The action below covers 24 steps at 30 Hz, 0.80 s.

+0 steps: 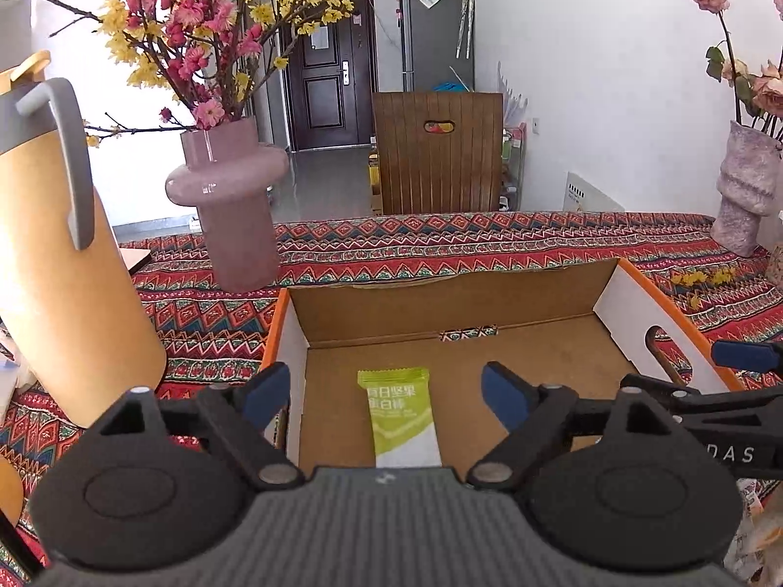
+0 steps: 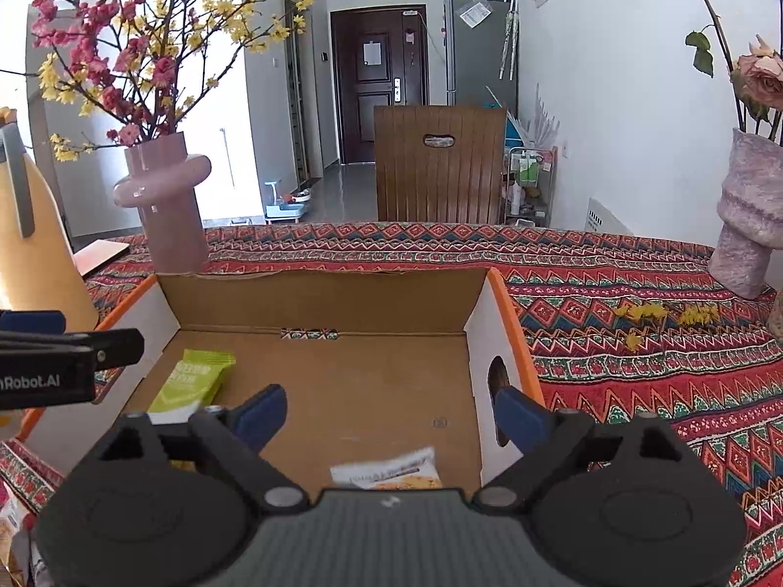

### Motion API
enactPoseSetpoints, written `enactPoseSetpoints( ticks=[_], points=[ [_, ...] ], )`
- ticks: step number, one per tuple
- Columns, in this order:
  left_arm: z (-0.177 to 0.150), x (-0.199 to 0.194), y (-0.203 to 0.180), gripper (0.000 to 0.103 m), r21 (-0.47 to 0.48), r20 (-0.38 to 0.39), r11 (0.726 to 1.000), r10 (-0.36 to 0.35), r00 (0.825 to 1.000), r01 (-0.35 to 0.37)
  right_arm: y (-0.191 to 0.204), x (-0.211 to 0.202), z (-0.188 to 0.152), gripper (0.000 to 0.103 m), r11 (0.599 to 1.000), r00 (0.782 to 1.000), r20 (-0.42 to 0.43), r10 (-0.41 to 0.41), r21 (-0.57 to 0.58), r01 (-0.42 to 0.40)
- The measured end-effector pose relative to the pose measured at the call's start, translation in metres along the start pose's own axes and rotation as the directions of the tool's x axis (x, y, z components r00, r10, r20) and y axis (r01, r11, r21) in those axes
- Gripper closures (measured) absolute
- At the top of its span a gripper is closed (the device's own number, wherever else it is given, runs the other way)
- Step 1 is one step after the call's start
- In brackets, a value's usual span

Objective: Organize snacks
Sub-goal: 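Carry both packets over the open box and release them inside, then withdraw both tools from the box back toward the snack pile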

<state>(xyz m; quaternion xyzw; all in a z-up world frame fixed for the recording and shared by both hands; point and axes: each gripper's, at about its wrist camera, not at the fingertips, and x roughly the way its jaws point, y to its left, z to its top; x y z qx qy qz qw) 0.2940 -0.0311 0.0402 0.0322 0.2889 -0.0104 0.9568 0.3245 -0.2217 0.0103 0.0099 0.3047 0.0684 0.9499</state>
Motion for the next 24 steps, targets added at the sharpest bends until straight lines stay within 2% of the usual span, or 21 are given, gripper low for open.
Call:
enactPoseSetpoints(
  ticks=[1,6,11,14,18,24],
  points=[
    [-0.001,-0.004,0.001,0.0,-0.006,0.013,1.0,0.002,1.0,-0.002,-0.002,-0.003,0.0,0.002,1.0,1.0,0.005,0.0,0.009,0.0],
    [-0.005,-0.026,0.01,0.0,-0.027,0.054,1.0,-0.005,0.999,0.006,-0.004,-0.016,-0.001,0.0,0.999,1.0,0.011,0.002,0.035,-0.003],
    [-0.014,-0.044,0.026,0.0,-0.039,0.069,0.999,-0.002,0.998,0.005,0.002,-0.033,-0.007,0.0,1.0,0.999,0.038,-0.014,0.006,0.013],
    [-0.023,-0.053,0.041,0.0,-0.038,0.071,0.999,0.009,0.997,-0.006,0.005,-0.043,-0.011,0.0,0.999,0.998,0.049,-0.033,0.002,0.033],
    [-0.04,-0.063,0.068,0.0,-0.04,0.079,0.999,-0.01,0.997,0.013,0.007,-0.051,-0.021,0.0,0.998,0.996,0.073,-0.059,-0.013,0.06],
    [-0.057,-0.072,0.1,0.0,-0.019,0.074,0.999,-0.037,0.997,0.039,0.006,-0.054,-0.035,0.0,0.992,0.99,0.061,-0.128,-0.008,0.129]
  ],
)
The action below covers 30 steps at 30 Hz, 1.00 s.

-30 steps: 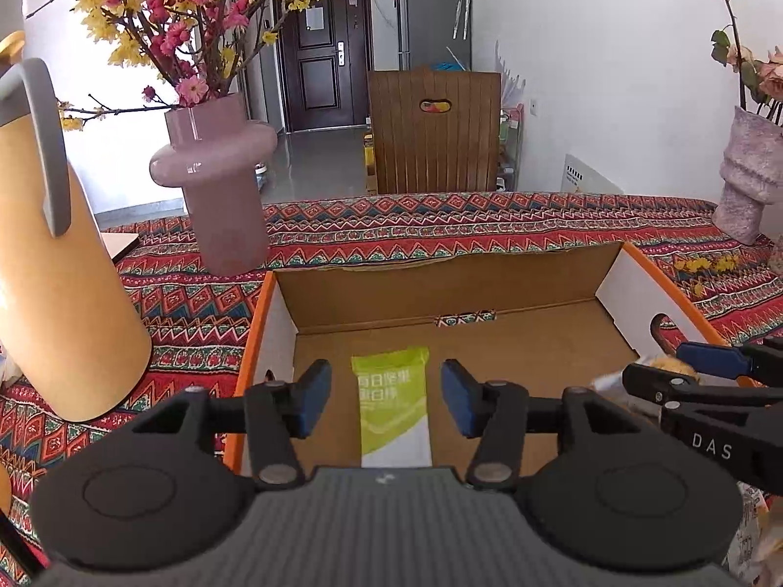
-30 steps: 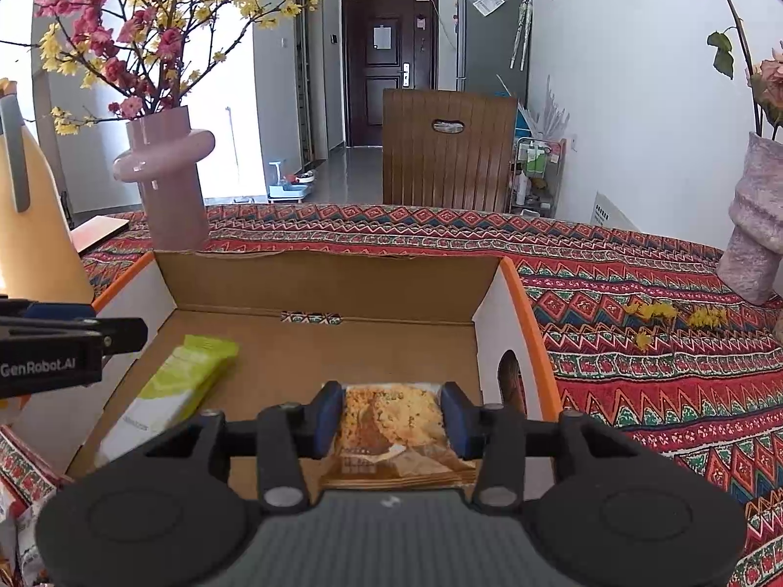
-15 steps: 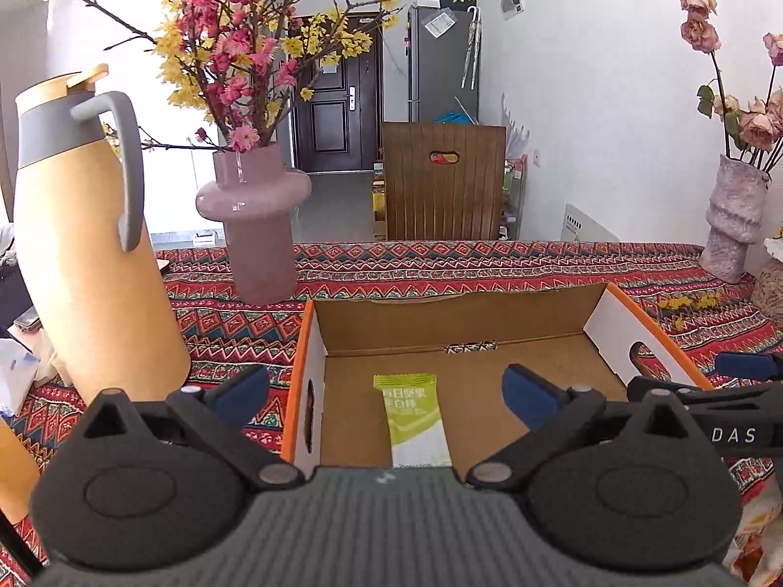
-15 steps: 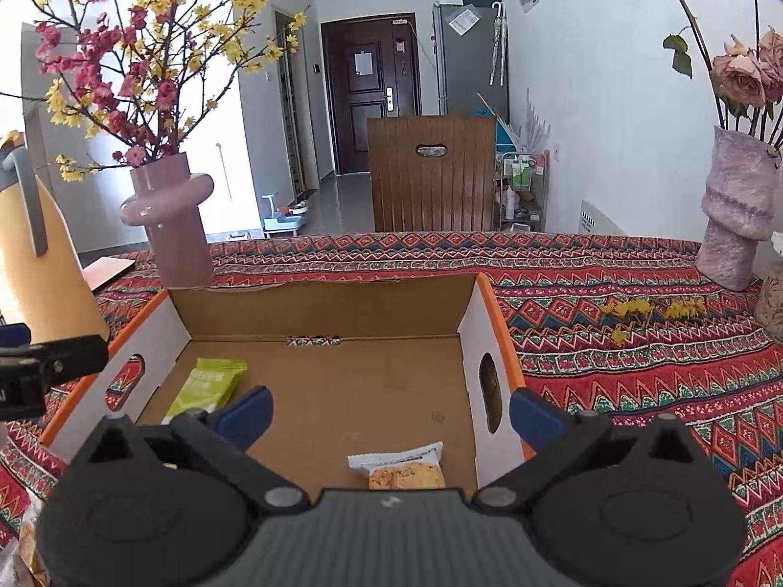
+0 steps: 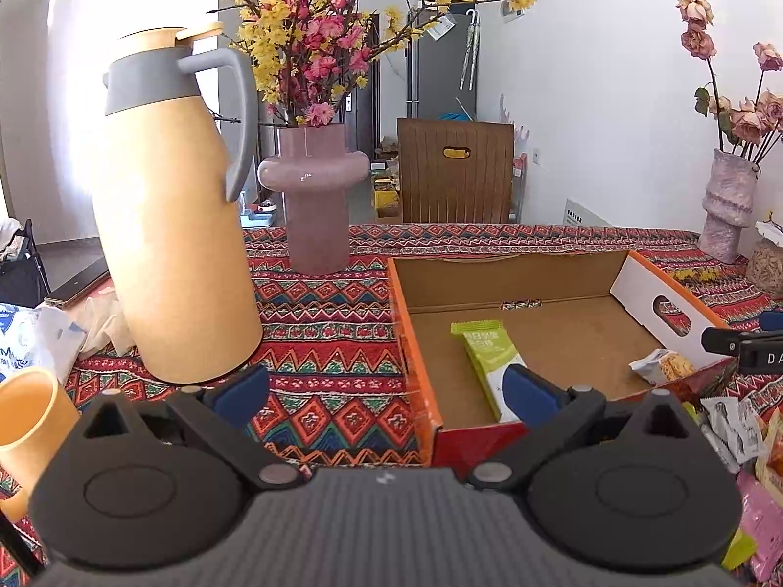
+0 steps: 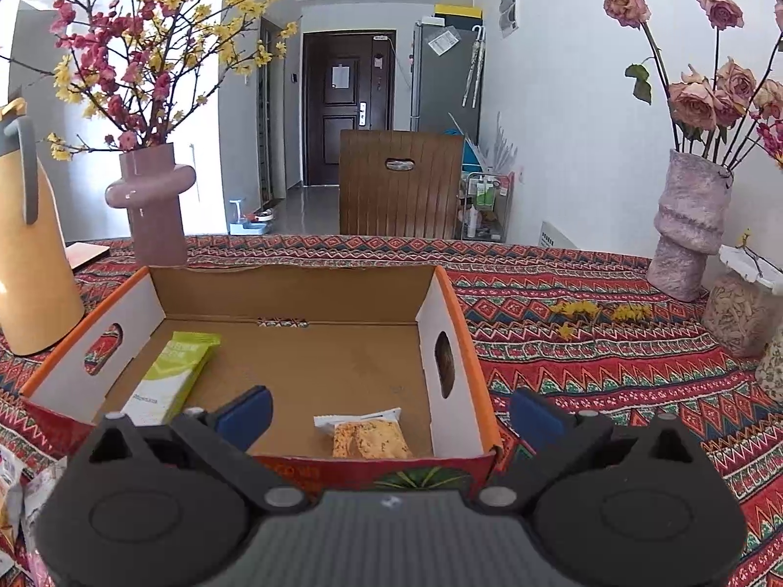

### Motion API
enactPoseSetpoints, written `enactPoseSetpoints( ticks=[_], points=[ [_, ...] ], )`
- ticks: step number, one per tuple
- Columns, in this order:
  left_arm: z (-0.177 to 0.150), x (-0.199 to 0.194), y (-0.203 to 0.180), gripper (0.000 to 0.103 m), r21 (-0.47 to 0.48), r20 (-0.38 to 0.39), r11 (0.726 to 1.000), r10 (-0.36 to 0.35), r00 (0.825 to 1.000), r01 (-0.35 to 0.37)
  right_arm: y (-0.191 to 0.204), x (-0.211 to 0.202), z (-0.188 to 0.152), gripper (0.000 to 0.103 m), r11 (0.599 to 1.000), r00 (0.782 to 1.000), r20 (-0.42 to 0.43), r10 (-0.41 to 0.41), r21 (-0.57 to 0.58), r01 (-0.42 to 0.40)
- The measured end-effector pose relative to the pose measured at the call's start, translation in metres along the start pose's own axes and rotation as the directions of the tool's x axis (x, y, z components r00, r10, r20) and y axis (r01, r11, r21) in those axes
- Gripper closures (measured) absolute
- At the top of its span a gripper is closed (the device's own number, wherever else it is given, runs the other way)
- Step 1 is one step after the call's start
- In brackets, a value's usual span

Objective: Organize snacks
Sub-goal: 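Withdraw both tools from the box back toward the snack pile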

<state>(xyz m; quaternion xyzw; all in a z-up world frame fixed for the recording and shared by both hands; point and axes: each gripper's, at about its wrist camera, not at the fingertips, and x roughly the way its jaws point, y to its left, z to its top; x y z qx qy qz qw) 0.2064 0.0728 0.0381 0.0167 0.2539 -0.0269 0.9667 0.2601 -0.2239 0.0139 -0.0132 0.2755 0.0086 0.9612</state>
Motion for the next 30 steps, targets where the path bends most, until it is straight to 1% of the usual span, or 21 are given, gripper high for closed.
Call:
enactPoseSetpoints(
  ticks=[5,9,12,16,20,25,30],
  points=[
    [0.0,-0.004,0.016,0.0,0.025,-0.006,1.0,-0.019,1.0,0.02,-0.007,-0.006,-0.012,0.0,0.998,1.0,-0.015,-0.023,0.059,0.023],
    [0.004,-0.005,0.02,0.0,0.046,-0.021,0.998,-0.04,0.999,0.041,-0.015,-0.02,-0.021,0.0,0.993,1.0,0.013,-0.002,0.118,0.001],
    [0.006,-0.01,0.022,0.0,0.067,-0.018,0.996,-0.055,0.998,0.056,-0.019,-0.032,-0.025,0.0,0.99,0.999,0.036,-0.028,0.142,0.023],
    [0.009,-0.014,0.022,0.0,0.095,-0.036,0.993,-0.071,0.997,0.074,-0.025,-0.045,-0.033,0.0,0.981,0.998,0.034,-0.054,0.19,0.047],
    [0.006,-0.024,0.018,0.0,0.128,-0.031,0.989,-0.073,0.997,0.076,-0.029,-0.068,-0.04,0.0,0.972,0.995,0.058,-0.078,0.225,0.063],
    [-0.005,-0.041,0.022,0.0,0.082,-0.013,0.994,-0.073,0.997,0.074,-0.035,-0.095,-0.048,0.0,0.976,0.992,0.06,-0.108,0.196,0.094],
    [-0.021,-0.052,0.026,0.0,-0.002,-0.018,0.999,-0.051,0.999,0.051,-0.045,-0.112,-0.059,0.0,0.984,0.994,0.032,-0.103,0.147,0.097]
  ],
)
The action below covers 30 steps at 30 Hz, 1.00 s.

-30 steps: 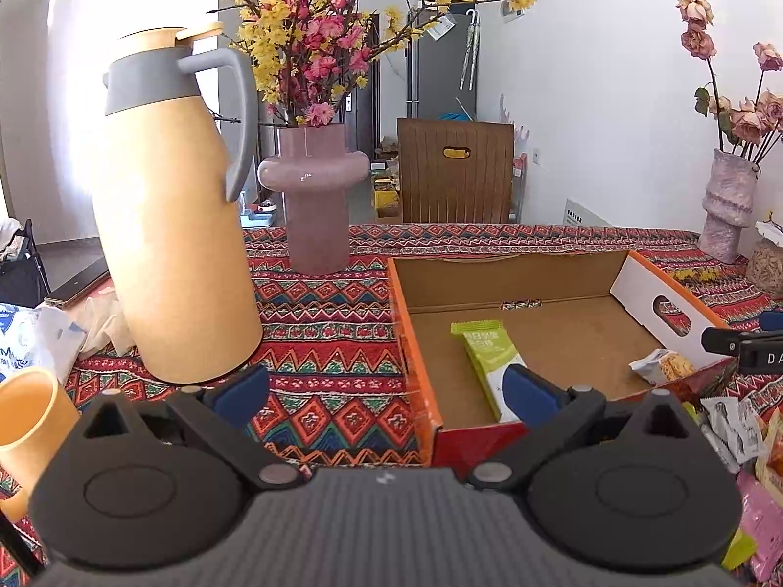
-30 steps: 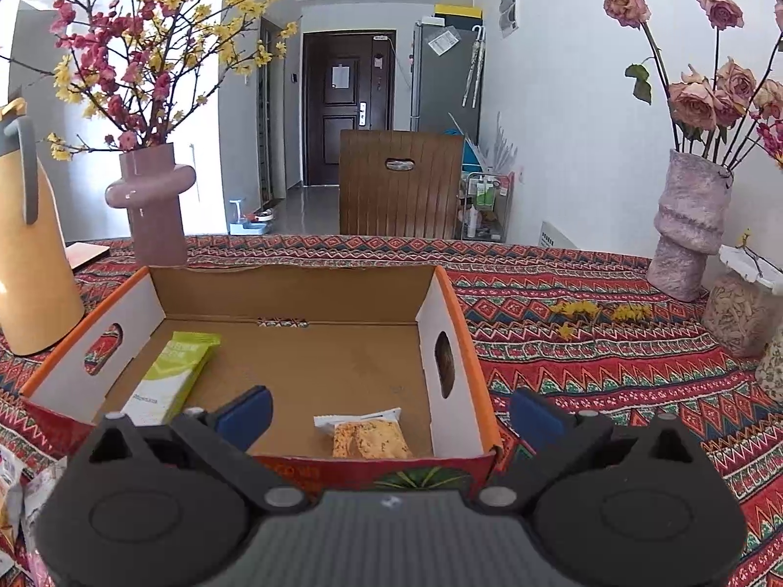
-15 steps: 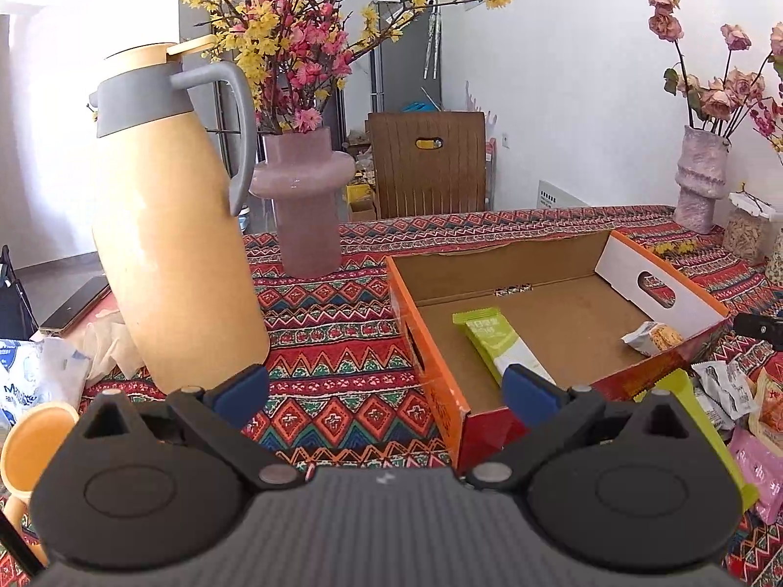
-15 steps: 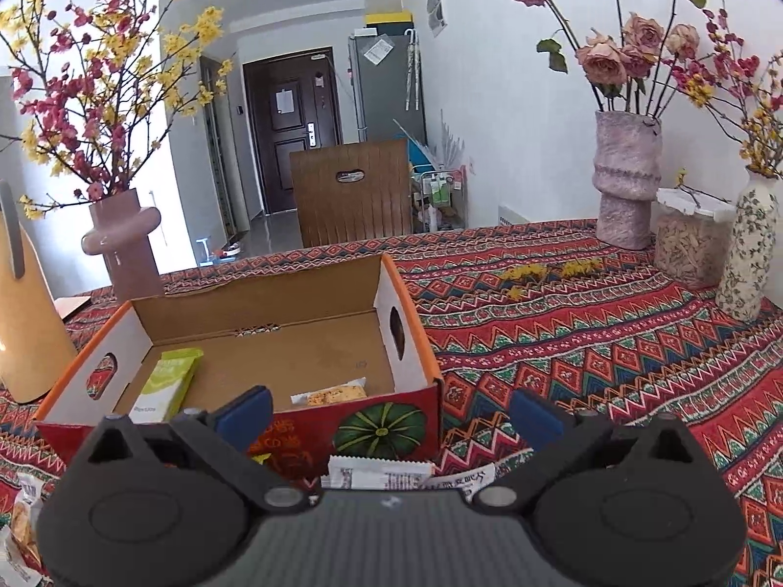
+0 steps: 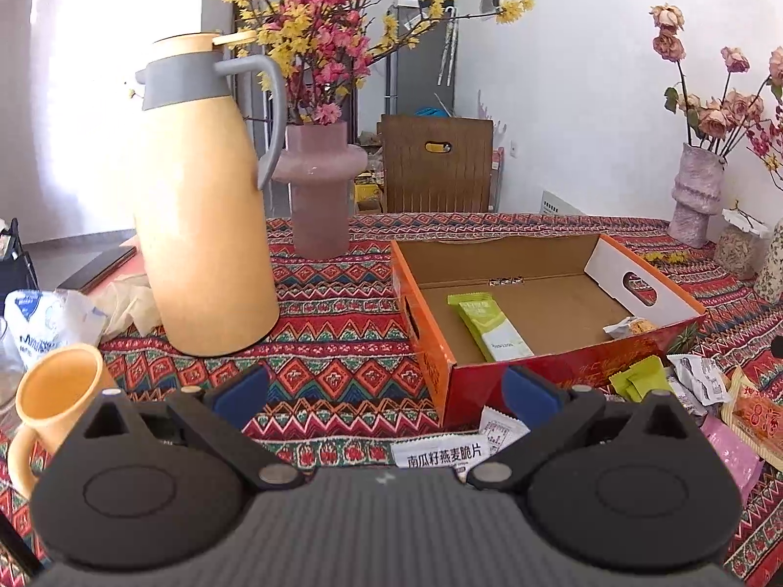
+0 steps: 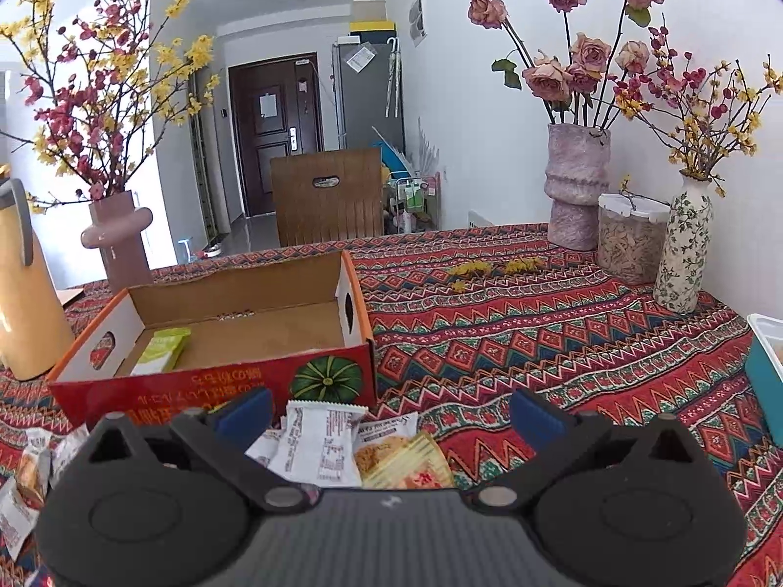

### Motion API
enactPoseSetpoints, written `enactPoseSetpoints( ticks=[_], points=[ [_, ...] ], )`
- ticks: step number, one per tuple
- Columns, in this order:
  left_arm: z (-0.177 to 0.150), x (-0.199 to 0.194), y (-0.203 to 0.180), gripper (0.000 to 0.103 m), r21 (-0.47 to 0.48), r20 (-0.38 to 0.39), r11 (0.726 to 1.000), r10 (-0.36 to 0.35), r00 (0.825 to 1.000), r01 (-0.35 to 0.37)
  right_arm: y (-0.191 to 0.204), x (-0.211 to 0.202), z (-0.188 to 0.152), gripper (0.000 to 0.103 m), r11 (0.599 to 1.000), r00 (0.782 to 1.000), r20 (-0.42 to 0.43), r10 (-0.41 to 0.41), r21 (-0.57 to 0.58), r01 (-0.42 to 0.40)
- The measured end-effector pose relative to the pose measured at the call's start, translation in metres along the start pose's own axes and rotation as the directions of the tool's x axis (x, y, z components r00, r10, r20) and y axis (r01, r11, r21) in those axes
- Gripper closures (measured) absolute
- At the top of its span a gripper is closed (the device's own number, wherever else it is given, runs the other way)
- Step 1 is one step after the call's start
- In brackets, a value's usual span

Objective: Organize snacks
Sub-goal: 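Withdraw both tools from the box back toward the snack pile, then grasp the orange-printed packet with the right gripper while the left grasps a white packet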

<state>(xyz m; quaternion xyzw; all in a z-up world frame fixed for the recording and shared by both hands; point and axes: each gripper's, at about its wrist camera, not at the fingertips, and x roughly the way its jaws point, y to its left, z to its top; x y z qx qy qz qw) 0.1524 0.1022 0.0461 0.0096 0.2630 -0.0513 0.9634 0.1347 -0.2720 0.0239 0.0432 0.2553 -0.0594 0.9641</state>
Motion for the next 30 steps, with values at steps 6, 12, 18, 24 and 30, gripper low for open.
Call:
enactPoseSetpoints(
  ticks=[6,12,18,24,30],
  points=[
    [-0.019,-0.005,-0.012,0.0,-0.07,-0.013,0.996,0.058,0.998,-0.059,-0.023,0.003,-0.01,0.0,0.996,0.997,-0.061,0.039,-0.075,-0.043],
    [-0.037,-0.012,-0.035,0.0,-0.078,-0.048,0.993,0.086,0.995,-0.09,-0.04,0.014,-0.029,0.0,0.977,0.981,-0.162,0.106,-0.164,-0.133],
    [-0.049,-0.023,-0.044,0.0,-0.061,-0.076,0.992,0.11,0.991,-0.114,-0.045,0.021,-0.058,0.0,0.944,0.949,-0.279,0.147,-0.248,-0.219],
    [-0.052,-0.03,-0.046,0.0,-0.064,-0.075,0.989,0.128,0.989,-0.132,-0.043,0.041,-0.06,0.0,0.931,0.935,-0.308,0.174,-0.259,-0.259],
    [-0.055,-0.03,-0.045,0.0,-0.079,-0.09,0.988,0.124,0.988,-0.131,-0.051,0.047,-0.062,0.0,0.945,0.933,-0.303,0.195,-0.196,-0.261]
  ],
)
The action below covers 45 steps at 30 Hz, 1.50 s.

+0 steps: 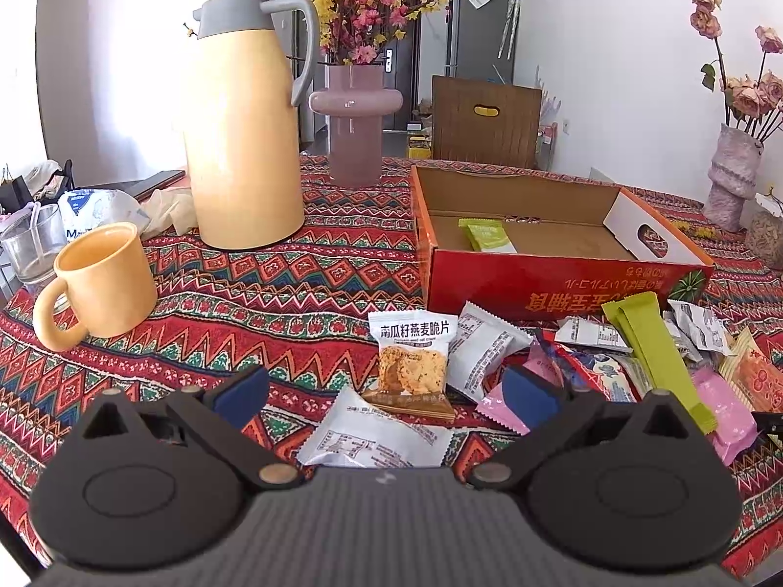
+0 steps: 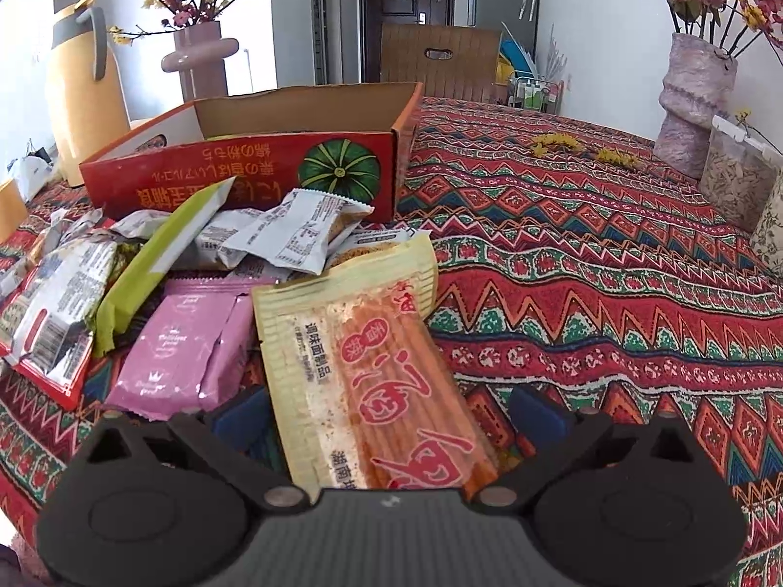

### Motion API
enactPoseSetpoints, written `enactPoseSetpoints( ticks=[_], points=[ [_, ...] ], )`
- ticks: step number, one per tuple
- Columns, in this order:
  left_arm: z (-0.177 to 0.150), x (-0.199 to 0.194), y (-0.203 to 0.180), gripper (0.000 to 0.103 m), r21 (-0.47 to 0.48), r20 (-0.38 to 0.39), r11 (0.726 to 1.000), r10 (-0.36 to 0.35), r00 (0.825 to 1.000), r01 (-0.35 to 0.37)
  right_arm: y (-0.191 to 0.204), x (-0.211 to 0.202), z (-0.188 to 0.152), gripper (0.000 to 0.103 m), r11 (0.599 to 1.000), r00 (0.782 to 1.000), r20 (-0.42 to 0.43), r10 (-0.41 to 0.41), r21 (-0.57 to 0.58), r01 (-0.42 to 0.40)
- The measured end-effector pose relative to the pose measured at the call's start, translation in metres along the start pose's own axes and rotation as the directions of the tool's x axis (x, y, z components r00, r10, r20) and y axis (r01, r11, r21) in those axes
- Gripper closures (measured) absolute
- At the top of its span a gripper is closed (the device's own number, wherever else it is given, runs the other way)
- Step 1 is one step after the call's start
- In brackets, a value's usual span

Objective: Organize snacks
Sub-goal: 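Grasp the orange-printed packet with the right gripper while the left grasps a white packet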

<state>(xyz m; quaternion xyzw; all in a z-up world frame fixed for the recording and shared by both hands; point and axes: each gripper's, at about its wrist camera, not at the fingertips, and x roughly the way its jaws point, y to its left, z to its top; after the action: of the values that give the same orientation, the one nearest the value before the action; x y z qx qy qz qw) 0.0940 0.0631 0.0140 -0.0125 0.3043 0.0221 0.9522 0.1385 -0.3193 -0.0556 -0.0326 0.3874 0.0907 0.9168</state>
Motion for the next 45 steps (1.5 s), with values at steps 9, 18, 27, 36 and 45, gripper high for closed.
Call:
enactPoseSetpoints(
  ticks=[9,18,27,36,45],
  points=[
    [0.0,0.007,0.004,0.0,-0.017,-0.017,1.0,0.002,1.0,-0.003,0.012,-0.012,-0.002,0.04,1.0,0.999,0.036,-0.009,0.007,0.009],
    [0.003,0.015,0.004,0.0,-0.019,-0.032,1.0,0.008,0.999,-0.009,0.013,-0.022,0.001,0.079,0.997,0.994,0.078,-0.074,0.036,0.071],
    [0.004,0.027,0.011,0.0,-0.016,-0.056,0.998,0.053,0.997,-0.054,0.004,-0.037,0.006,0.08,0.99,0.982,0.17,-0.082,0.13,0.061],
    [-0.008,0.043,0.008,0.0,0.062,-0.129,0.997,0.059,0.99,-0.052,-0.003,-0.042,0.017,0.08,0.983,0.973,0.216,-0.078,0.179,0.039],
    [-0.021,0.062,0.003,0.0,0.139,-0.195,0.99,0.043,0.98,-0.016,-0.003,-0.051,0.018,0.08,0.979,0.97,0.23,-0.076,0.202,0.029]
  ],
)
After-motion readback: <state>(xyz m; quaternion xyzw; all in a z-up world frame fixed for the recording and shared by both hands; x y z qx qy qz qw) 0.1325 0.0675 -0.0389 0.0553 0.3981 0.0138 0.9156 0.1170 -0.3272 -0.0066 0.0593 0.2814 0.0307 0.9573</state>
